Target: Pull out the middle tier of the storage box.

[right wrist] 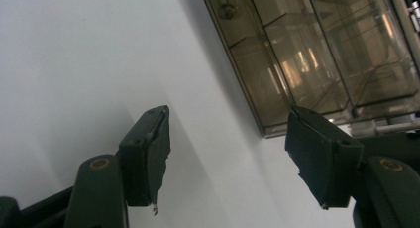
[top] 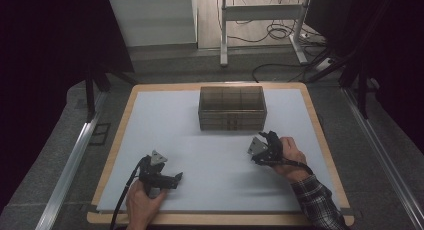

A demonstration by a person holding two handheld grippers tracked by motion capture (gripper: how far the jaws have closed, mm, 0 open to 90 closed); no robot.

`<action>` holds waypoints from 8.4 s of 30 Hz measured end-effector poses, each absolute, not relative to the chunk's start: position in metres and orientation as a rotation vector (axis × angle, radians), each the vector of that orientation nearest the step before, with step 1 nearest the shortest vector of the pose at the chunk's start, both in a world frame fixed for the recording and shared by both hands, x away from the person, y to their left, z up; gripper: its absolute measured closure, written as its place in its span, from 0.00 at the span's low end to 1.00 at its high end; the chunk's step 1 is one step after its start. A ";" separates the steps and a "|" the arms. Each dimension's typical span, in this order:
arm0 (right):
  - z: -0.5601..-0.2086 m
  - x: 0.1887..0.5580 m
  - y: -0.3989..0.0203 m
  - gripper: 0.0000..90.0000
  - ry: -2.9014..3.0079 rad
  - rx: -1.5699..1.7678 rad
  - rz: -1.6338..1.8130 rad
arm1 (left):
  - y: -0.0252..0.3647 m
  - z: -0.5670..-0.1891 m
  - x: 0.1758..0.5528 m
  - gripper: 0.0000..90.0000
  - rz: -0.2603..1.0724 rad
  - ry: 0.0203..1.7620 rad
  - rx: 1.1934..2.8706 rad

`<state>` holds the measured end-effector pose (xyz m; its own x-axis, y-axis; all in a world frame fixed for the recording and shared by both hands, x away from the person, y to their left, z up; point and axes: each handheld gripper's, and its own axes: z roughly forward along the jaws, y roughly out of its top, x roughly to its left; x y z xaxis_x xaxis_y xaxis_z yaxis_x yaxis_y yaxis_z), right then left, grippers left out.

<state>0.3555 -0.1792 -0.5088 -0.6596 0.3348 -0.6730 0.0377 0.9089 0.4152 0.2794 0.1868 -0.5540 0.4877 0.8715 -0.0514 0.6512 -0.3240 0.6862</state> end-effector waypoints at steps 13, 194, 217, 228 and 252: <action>-0.513 0.363 -0.162 0.37 2.206 0.190 0.433 | 0.187 -0.554 0.279 0.00 0.434 1.249 2.083; -0.460 0.452 -0.167 0.78 2.725 0.131 0.701 | 0.187 -0.554 0.279 0.00 0.434 1.248 2.082; -0.460 0.475 -0.174 0.95 2.935 -0.049 0.710 | 0.187 -0.554 0.279 0.00 0.433 1.249 2.084; -0.459 0.460 -0.177 0.96 2.956 -0.089 0.720 | 0.187 -0.554 0.279 0.00 0.433 1.249 2.084; -0.467 0.441 -0.179 0.82 2.940 -0.093 0.734 | 0.187 -0.554 0.279 0.00 0.434 1.249 2.082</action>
